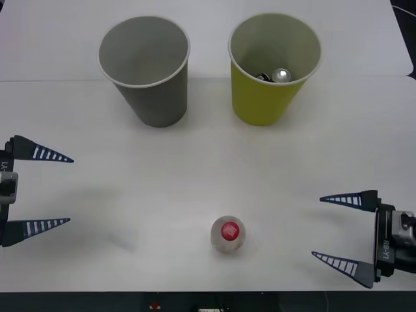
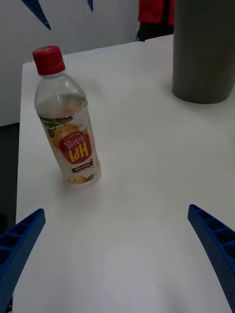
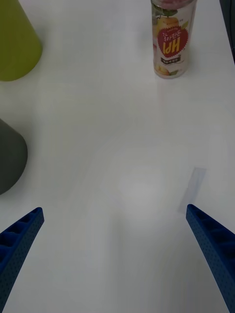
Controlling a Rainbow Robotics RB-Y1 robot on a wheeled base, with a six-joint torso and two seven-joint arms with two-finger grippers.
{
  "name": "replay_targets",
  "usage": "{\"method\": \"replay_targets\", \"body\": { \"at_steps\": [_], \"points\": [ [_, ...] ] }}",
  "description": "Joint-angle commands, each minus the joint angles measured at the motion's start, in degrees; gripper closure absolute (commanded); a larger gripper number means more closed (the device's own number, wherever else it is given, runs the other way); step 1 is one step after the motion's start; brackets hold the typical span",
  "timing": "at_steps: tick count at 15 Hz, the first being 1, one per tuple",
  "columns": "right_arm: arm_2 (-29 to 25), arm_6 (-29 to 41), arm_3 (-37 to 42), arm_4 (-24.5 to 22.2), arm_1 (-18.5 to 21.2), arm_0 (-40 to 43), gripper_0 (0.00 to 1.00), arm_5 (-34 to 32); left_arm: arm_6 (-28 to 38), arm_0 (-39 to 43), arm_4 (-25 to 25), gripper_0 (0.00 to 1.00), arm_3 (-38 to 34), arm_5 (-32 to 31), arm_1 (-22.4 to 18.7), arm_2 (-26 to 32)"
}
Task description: Put the can into the green bin and the plastic bottle into the gray bin
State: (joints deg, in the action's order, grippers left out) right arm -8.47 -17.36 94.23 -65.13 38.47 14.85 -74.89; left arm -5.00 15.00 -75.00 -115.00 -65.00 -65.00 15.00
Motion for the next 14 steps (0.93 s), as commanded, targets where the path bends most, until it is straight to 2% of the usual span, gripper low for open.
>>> {"method": "replay_targets", "body": {
  "at_steps": [1, 4, 8, 14],
  "points": [
    [2.3, -0.8, -0.7, 0.0, -2.2, 0.0, 0.0, 0.3, 0.0, 0.0, 0.0, 0.0, 0.0, 0.0, 0.0, 0.0],
    [3.7, -1.4, -0.9, 0.0, -4.5, 0.0, 0.0, 0.9, 0.0, 0.0, 0.0, 0.0, 0.0, 0.0, 0.0, 0.0],
    [4.8, -2.9, -1.0, -4.7, -9.1, -1.1, 0.0, 1.1, 0.0, 0.0, 0.0, 0.0, 0.0, 0.0, 0.0, 0.0],
    [12.3, -5.1, -1.0, -4.7, -11.5, -1.9, 0.0, 7.1, 0.0, 0.0, 0.0, 0.0, 0.0, 0.0, 0.0, 0.0]
  ]
}}
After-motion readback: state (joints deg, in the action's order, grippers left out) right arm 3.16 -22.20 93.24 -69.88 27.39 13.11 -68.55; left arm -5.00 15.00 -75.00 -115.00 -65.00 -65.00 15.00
